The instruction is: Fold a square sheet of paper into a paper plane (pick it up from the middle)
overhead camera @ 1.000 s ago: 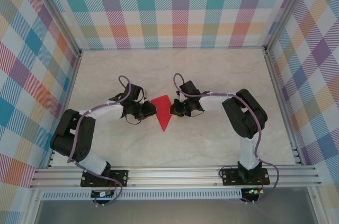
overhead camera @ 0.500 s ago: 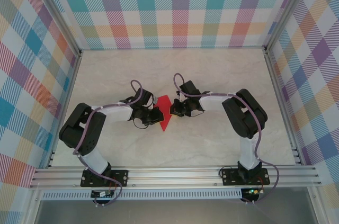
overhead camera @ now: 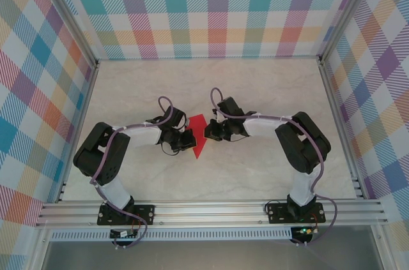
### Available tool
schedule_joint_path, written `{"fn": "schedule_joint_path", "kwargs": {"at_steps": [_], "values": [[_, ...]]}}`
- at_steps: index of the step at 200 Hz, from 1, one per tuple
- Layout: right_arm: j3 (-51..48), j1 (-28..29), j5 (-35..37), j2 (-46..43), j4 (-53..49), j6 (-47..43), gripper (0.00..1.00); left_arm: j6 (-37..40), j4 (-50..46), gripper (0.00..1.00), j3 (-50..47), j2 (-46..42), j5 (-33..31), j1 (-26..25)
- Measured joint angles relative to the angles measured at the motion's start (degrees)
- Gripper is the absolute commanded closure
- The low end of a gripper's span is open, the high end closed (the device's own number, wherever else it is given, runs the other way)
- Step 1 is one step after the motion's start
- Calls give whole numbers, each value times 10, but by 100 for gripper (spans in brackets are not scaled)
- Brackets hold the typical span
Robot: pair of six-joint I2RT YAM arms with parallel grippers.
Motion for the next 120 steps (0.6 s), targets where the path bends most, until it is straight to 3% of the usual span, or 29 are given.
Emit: {"fn": "schedule_joint_path", "kwargs": {"at_steps": [45,120], "values": [[-7,36,-8,15,14,21,95,0,-1,98,0,0,0,0],[-5,38,-3,41,17,40,97,4,-3,95,1,-10,-1,0]]}}
